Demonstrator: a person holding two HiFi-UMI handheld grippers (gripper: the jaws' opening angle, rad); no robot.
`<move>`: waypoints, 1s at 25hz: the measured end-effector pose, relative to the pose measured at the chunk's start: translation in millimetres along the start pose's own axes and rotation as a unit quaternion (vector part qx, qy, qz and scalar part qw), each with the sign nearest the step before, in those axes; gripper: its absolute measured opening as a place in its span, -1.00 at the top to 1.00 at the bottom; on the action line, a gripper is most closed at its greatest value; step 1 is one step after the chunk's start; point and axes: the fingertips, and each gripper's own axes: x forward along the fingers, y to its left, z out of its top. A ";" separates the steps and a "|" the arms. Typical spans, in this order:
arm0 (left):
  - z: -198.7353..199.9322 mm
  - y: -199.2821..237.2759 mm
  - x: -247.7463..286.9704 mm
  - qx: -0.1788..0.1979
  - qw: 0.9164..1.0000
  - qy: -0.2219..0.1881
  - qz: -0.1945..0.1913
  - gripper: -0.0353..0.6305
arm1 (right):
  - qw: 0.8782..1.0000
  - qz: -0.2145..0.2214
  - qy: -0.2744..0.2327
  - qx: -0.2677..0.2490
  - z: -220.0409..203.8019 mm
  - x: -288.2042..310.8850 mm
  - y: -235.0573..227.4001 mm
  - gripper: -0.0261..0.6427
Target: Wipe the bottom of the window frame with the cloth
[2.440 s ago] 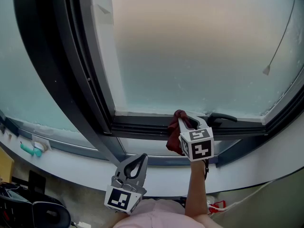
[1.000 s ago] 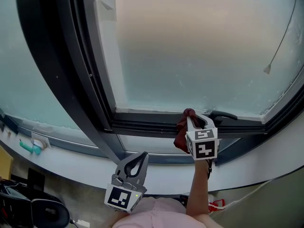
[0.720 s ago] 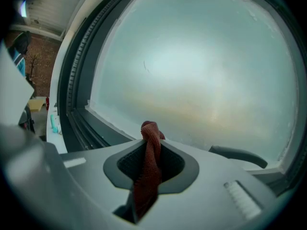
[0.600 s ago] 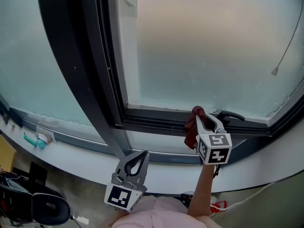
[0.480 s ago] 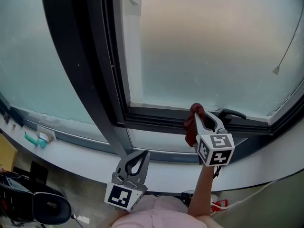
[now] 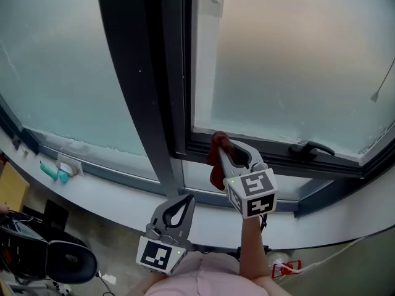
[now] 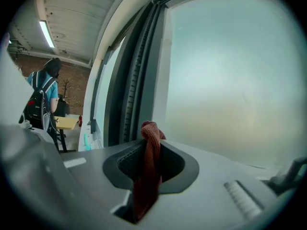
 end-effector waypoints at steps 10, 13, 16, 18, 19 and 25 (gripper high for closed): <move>-0.7 33.5 -35.4 0.010 1.000 -0.002 0.025 0.90 | 0.999 0.022 0.050 0.005 -31.1 69.4 54.1 0.73; -4.0 34.5 -36.0 0.010 1.000 0.004 0.018 0.90 | 0.999 0.008 0.045 0.007 -33.5 74.8 52.7 0.73; -11.7 37.9 -35.8 0.011 1.000 0.024 0.014 0.90 | 0.999 0.005 0.043 0.005 -32.4 76.0 52.8 0.73; -8.2 36.1 -31.4 0.014 1.000 0.014 0.009 0.90 | 0.999 0.006 0.043 0.005 -33.0 76.0 53.5 0.73; -6.9 33.9 -28.8 0.015 1.000 0.011 0.005 0.90 | 0.999 0.006 0.043 0.005 -33.4 75.9 53.7 0.73; -4.0 25.0 -15.4 0.013 1.000 0.007 -0.007 0.90 | 0.999 0.008 0.042 -0.006 -30.4 77.0 54.6 0.73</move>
